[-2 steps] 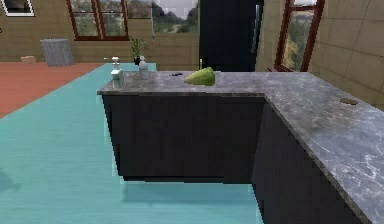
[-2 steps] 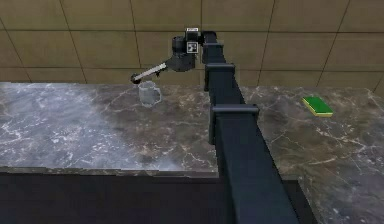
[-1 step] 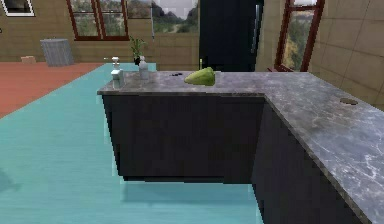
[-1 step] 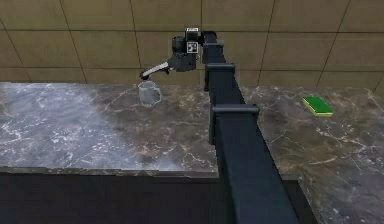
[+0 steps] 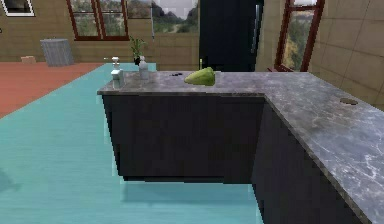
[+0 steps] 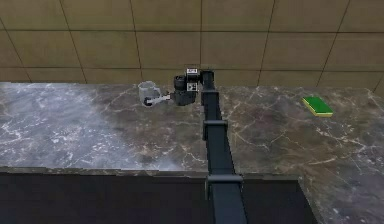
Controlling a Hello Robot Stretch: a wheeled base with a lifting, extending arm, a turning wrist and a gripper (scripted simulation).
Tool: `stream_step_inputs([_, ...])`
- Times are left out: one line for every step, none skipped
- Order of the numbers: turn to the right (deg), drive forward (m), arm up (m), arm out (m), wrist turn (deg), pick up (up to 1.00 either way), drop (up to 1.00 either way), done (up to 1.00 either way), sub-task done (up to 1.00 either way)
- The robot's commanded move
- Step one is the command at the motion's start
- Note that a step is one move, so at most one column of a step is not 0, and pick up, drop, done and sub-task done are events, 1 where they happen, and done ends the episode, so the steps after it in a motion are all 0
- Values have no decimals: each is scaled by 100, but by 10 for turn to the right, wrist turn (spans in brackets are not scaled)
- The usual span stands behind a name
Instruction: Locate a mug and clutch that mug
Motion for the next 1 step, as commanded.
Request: stream_step_inputs([0,0,0,0,0,100,0,0,0])
